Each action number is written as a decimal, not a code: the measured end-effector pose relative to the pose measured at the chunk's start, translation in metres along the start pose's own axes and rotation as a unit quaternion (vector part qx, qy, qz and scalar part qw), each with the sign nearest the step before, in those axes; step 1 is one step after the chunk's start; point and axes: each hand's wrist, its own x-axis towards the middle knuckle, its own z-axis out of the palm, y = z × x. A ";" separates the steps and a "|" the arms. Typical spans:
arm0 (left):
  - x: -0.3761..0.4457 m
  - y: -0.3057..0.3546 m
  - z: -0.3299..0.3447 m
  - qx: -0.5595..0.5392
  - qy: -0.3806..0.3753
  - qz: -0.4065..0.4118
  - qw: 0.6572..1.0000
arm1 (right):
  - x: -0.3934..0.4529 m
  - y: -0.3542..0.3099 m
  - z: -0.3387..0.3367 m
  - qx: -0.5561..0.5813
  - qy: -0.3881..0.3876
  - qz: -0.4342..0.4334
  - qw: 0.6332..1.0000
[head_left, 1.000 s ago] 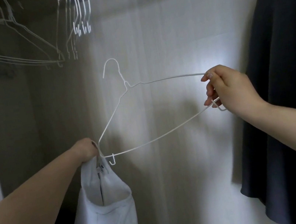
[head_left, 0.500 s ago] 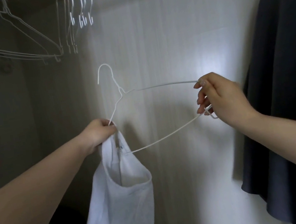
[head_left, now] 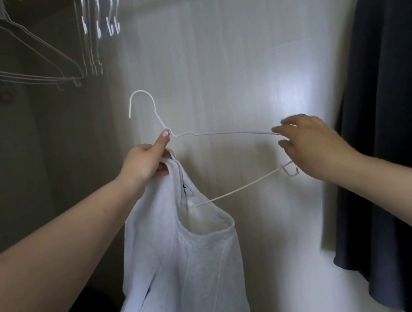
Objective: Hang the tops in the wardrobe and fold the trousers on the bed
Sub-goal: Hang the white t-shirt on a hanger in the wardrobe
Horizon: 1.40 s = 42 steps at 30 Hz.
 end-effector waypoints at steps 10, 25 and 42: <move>-0.007 0.006 0.018 0.054 -0.013 -0.005 0.998 | -0.044 -0.086 0.048 0.007 -0.216 -0.270 0.938; 0.003 -0.032 -0.046 0.084 0.064 -0.025 0.994 | -0.051 -0.024 0.074 0.090 -0.273 -0.285 0.914; -0.011 -0.023 -0.025 0.317 -0.081 -0.042 0.944 | -0.010 0.004 0.050 -0.032 -0.127 -0.350 0.928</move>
